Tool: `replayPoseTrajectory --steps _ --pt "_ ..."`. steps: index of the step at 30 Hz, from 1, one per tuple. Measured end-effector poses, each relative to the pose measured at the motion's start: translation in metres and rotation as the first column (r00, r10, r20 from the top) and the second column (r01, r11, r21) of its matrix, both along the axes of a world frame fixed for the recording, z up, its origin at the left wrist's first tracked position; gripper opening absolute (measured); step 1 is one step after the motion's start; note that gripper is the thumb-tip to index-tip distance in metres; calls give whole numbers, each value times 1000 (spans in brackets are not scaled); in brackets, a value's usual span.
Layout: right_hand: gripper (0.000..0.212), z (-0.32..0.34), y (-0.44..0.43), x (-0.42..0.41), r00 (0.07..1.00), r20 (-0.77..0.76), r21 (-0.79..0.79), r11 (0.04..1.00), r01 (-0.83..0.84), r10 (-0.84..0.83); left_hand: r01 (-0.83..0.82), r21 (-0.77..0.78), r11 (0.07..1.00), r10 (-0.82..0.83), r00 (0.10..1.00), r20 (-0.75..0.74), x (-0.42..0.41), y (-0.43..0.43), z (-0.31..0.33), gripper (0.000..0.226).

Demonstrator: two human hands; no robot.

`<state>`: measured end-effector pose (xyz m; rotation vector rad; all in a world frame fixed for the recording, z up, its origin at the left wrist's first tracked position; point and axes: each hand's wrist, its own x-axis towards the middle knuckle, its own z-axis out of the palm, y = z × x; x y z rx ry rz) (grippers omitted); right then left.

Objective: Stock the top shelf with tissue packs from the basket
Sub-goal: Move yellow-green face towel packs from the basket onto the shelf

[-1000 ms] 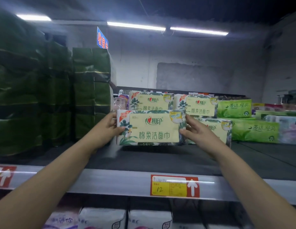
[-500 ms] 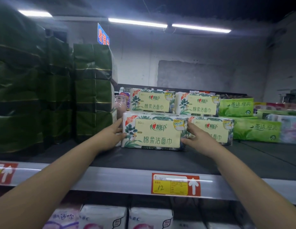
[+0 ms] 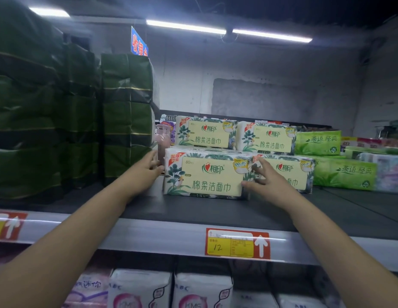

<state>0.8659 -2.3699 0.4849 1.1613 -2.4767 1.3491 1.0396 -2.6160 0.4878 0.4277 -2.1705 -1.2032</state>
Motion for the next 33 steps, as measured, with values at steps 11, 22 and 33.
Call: replayPoseTrajectory --steps 11,22,33 --pt "72 4 1 10 999 -36 -125 992 12 -17 -41 -93 995 44 999 29 4 15 4 60" --pt "43 10 16 42 985 -164 -412 911 -23 -50 -154 -202 967 90 951 -295 29 37 10 36" --pt "50 -19 68 89 988 -131 -464 876 -132 79 -74 -174 982 3 926 -379 80 91 6 41"
